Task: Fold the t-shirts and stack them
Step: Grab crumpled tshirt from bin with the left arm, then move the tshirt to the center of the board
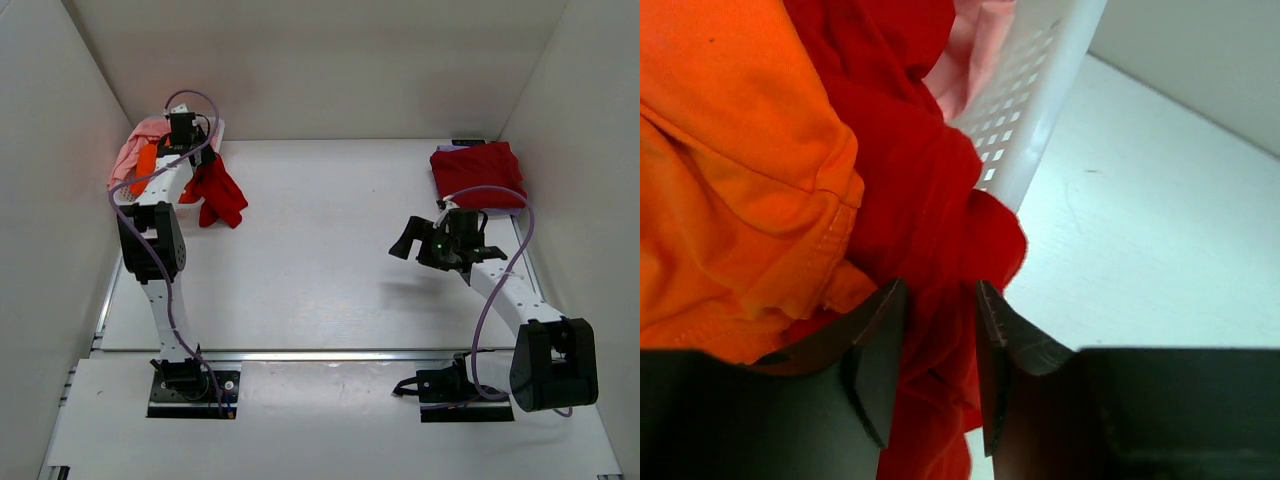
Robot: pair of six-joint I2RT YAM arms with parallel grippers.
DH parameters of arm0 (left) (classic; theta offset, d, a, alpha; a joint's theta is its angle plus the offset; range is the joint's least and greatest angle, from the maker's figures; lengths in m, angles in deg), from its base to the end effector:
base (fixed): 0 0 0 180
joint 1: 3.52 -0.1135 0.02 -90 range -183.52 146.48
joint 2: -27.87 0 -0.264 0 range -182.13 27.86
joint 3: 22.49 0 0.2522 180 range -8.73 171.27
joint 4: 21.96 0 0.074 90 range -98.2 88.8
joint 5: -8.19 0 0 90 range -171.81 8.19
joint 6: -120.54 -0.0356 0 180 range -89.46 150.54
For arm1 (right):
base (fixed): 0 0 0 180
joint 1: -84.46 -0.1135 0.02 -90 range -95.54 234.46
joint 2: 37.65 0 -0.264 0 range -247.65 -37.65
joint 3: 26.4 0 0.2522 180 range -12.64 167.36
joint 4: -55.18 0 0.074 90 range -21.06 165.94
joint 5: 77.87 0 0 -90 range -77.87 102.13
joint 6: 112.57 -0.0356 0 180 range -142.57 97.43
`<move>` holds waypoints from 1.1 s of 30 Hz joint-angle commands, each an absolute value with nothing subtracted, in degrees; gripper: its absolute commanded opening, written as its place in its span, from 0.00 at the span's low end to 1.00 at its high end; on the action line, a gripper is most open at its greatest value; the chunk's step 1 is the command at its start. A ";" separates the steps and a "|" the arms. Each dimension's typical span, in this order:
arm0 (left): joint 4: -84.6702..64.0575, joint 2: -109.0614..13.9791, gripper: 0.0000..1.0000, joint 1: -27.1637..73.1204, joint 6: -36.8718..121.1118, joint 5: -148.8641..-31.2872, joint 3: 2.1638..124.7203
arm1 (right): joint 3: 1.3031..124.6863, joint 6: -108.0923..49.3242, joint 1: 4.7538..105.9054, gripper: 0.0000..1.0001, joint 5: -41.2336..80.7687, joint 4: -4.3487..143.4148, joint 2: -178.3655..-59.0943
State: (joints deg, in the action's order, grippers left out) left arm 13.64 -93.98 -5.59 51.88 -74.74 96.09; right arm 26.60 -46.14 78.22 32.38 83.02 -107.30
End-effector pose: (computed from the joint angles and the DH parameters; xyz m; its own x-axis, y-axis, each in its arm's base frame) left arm 0.4957 0.0223 0.2548 -0.5363 -0.3808 -0.7533 -0.3508 0.9123 -0.2114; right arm 0.2436 0.0390 0.2135 -0.7774 0.2924 -0.5569 -0.0399 0.8607 0.5076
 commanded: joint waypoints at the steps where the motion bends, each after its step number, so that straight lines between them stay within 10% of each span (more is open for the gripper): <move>1: 15.17 -94.83 0.42 -4.84 51.98 -72.67 96.04 | 26.29 -46.21 78.57 0.99 33.22 80.89 -105.85; 6: 16.32 -95.10 0.00 -5.98 52.25 -75.39 98.14 | 26.20 -46.39 78.57 0.99 33.31 80.72 -105.68; 18: 23.36 -78.58 0.00 6.84 56.46 -88.04 123.28 | 24.54 -47.88 78.48 0.99 32.96 79.75 -103.13; 33: 16.06 -53.11 0.00 9.83 67.98 -121.98 97.83 | 24.63 -44.46 79.90 0.99 37.97 77.11 -98.91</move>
State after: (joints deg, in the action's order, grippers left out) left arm 12.16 -52.71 8.05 67.01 -112.47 103.72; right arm 24.57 -45.05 80.51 35.50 81.43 -99.93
